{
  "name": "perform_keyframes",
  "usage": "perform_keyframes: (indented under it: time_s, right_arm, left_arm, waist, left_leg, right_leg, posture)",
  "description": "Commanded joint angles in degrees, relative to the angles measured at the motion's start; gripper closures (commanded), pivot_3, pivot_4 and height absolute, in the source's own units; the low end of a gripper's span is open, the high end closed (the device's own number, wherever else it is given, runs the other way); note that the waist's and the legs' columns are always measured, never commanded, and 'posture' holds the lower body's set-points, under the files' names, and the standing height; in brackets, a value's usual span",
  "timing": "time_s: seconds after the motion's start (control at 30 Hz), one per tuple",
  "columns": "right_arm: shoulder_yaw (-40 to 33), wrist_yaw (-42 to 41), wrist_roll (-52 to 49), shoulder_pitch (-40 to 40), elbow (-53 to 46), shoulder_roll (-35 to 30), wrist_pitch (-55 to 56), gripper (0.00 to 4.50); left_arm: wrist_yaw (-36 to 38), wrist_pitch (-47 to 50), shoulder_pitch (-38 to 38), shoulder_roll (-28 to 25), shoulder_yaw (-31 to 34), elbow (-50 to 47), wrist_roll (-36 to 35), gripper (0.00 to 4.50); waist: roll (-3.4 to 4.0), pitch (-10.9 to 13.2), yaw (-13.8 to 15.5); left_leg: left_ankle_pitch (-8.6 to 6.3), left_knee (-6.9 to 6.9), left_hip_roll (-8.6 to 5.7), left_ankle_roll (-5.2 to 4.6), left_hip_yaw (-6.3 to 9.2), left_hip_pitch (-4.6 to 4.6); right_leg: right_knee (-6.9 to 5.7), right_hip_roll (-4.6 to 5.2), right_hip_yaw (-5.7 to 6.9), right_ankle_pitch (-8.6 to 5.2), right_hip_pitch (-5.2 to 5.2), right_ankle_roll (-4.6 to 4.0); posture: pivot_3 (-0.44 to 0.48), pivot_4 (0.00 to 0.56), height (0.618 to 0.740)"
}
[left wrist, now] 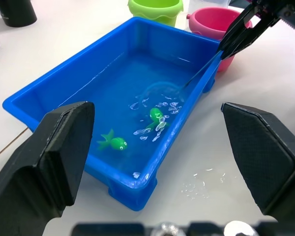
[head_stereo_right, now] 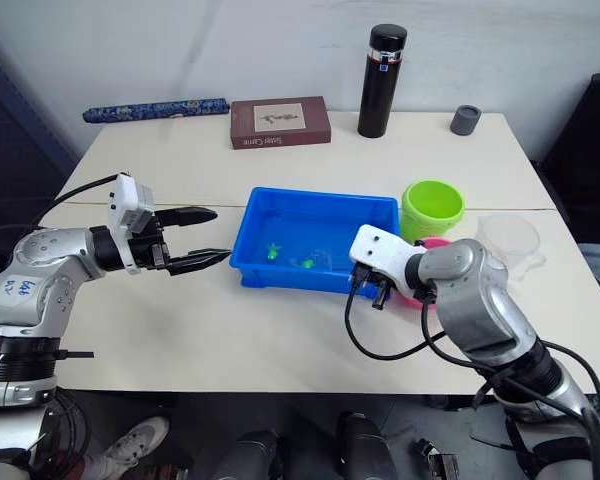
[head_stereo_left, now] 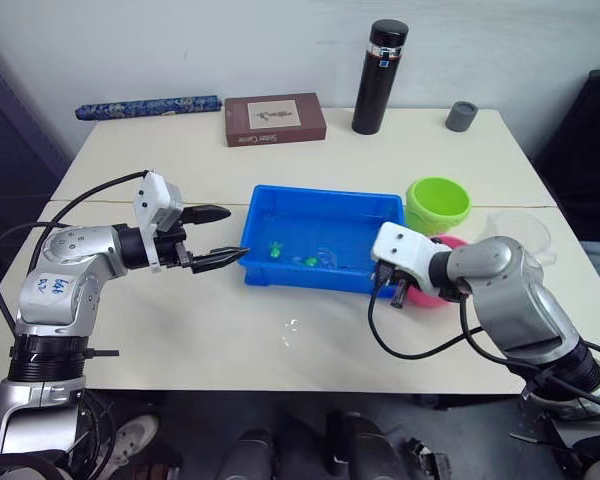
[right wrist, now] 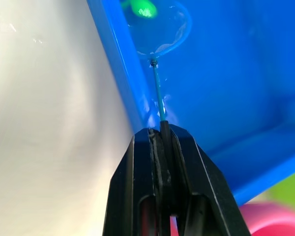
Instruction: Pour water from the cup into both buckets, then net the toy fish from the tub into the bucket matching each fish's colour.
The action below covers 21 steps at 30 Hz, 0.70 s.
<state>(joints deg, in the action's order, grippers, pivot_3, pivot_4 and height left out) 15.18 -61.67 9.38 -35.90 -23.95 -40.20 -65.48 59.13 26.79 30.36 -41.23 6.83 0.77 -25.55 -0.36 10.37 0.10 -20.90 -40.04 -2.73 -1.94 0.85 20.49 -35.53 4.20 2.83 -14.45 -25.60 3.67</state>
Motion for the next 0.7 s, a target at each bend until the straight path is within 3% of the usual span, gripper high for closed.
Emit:
perform_keyframes:
  time_s: [0.03, 0.27, 0.47, 0.7]
  right_arm:
    - [-4.72, 0.4, -5.2, -2.87, -0.8, -1.16, -6.84, 4.5]
    - [-6.27, 4.49, -9.76, -5.14, 1.06, -3.05, -7.48, 4.5]
    - [1.63, 11.3, -6.63, -5.86, 4.28, -4.44, -2.01, 4.5]
    - [7.48, 13.81, -7.4, -7.06, 4.58, -2.87, -0.74, 4.5]
  left_arm:
    - [-0.16, -0.02, -0.03, -0.87, 1.71, -1.7, -1.18, 0.05]
    - [-0.01, -0.38, 0.45, -0.86, 1.6, -1.07, -1.05, 0.05]
    - [-0.01, -0.29, 0.71, -0.96, 1.62, -0.98, -1.03, 0.05]
    - [-0.49, -0.21, -1.46, -2.85, 3.51, -0.62, -0.66, 0.05]
  waist:
    - [0.0, 0.0, -0.02]
    - [0.0, 0.0, -0.07]
    - [0.0, 0.0, -0.11]
    - [0.0, 0.0, -0.32]
  left_leg:
    - [0.0, 0.0, 0.0, 0.0, 0.0, 0.0]
    - [0.0, 0.04, 0.0, 0.0, 0.01, 0.0]
    - [0.0, 0.04, 0.0, 0.0, 0.0, 0.0]
    - [0.0, 0.06, 0.0, 0.0, -0.01, 0.02]
  right_leg:
    - [0.0, 0.0, 0.0, 0.0, 0.0, 0.0]
    - [0.02, 0.0, 0.0, 0.0, 0.0, 0.0]
    - [0.02, 0.01, 0.0, 0.0, -0.01, 0.0]
    - [0.04, 0.01, 0.0, 0.0, -0.04, 0.0]
  posture:
    - [0.0, 0.15, 0.739]
    - [0.0, 0.15, 0.739]
    - [0.0, 0.15, 0.739]
    - [0.0, 0.15, 0.739]
